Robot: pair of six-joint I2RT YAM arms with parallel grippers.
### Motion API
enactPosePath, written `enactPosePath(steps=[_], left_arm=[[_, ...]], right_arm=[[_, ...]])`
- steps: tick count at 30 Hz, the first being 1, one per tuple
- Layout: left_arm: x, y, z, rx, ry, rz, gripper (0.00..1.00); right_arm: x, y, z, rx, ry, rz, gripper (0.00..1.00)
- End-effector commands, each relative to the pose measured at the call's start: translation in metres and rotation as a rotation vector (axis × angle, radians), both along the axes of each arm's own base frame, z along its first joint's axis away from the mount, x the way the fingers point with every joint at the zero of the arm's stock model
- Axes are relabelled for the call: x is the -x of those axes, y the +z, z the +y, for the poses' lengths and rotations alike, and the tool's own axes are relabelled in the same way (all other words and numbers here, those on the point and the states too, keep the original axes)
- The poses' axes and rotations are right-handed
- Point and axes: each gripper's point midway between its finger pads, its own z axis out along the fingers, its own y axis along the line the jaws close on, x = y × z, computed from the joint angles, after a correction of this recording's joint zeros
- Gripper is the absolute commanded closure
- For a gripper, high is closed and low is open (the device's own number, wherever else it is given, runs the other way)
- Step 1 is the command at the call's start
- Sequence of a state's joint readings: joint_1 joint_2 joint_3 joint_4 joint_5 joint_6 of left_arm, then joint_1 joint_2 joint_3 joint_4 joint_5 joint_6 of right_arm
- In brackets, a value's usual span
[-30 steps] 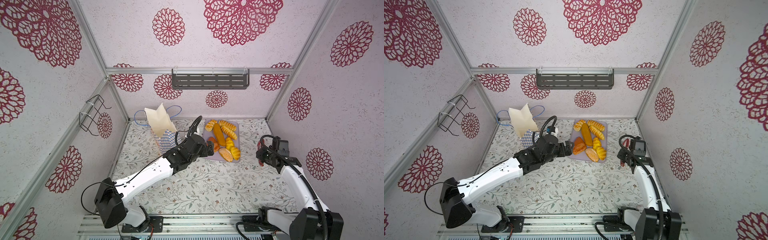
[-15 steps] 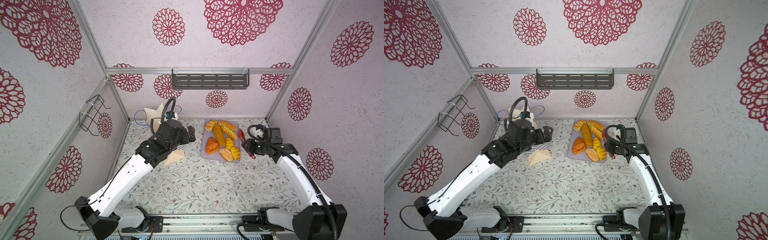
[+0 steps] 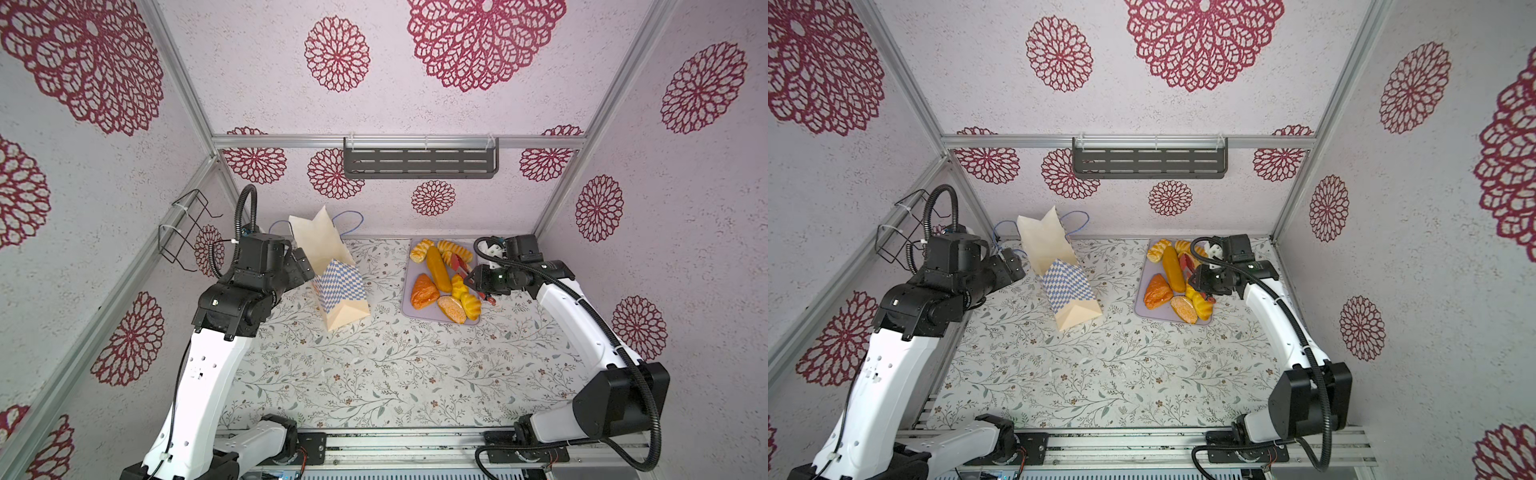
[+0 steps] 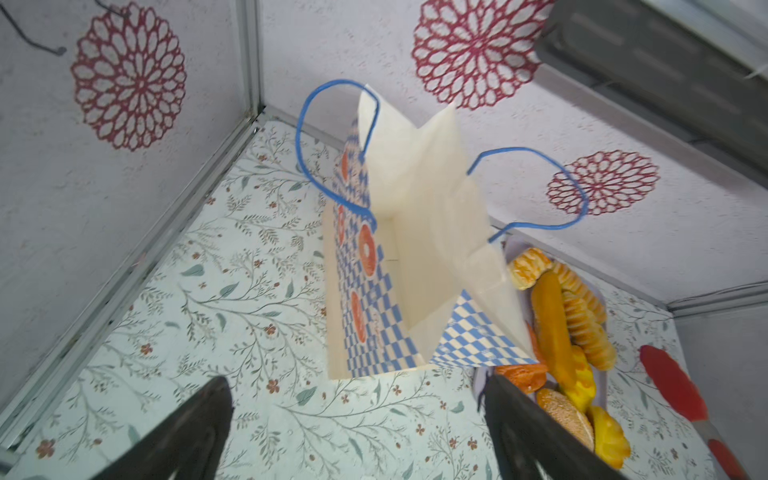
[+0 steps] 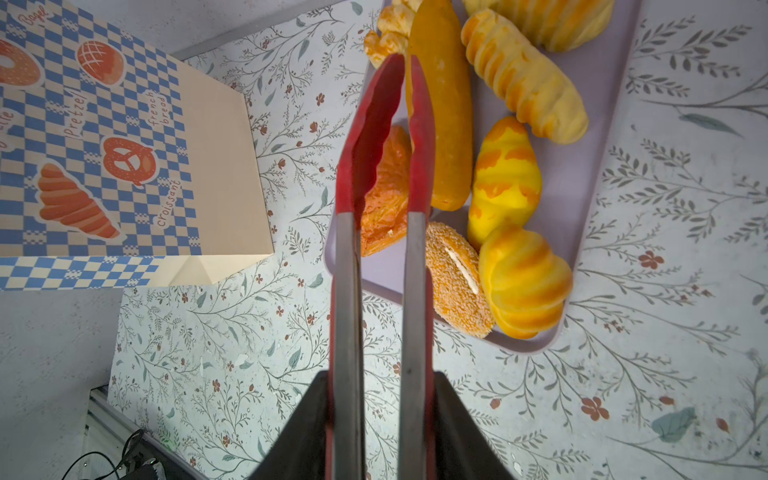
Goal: Place the fake bread into the paper bag
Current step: 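Move the left gripper to the bag's top edge while right carries tongs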
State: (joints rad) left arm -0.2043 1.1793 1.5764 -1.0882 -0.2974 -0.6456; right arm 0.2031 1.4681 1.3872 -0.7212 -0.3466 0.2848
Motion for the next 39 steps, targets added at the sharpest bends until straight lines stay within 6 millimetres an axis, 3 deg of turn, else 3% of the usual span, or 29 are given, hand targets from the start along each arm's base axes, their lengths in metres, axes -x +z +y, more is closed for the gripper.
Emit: enactPosePath(steps=[1,11,17,25,30,35,39], left_arm=[[-0.009,-0.029,0.002,0.032,-0.026,0.100,0.03],[-0.065,-0.059,0.001,0.081,-0.041,0.140,0.00],[-0.081,-0.075,0.005,0.051,-0.041,0.173,0.03],[-0.093,-0.079,0.007,0.010,-0.061,0.178,0.14],[-0.096,-0.082,0.007,-0.013,-0.076,0.185,0.29],[-0.097,-0.078,0.003,-0.018,-0.112,0.171,0.67],[-0.096,-0.073,-0.003,-0.012,-0.157,0.157,0.89]], right_arm=[[-0.015,0.020,-0.001,0.055,0.009,-0.069,0.60],[-0.050,-0.012,-0.037,0.345,-0.041,0.009,0.55],[-0.059,-0.022,-0.049,0.406,-0.062,0.033,0.52],[-0.064,-0.033,-0.063,0.488,-0.051,0.075,0.48],[-0.065,-0.040,-0.061,0.491,-0.032,0.093,0.48],[-0.061,-0.039,-0.058,0.465,-0.033,0.093,0.48],[-0.055,-0.024,-0.057,0.434,-0.051,0.058,0.48]])
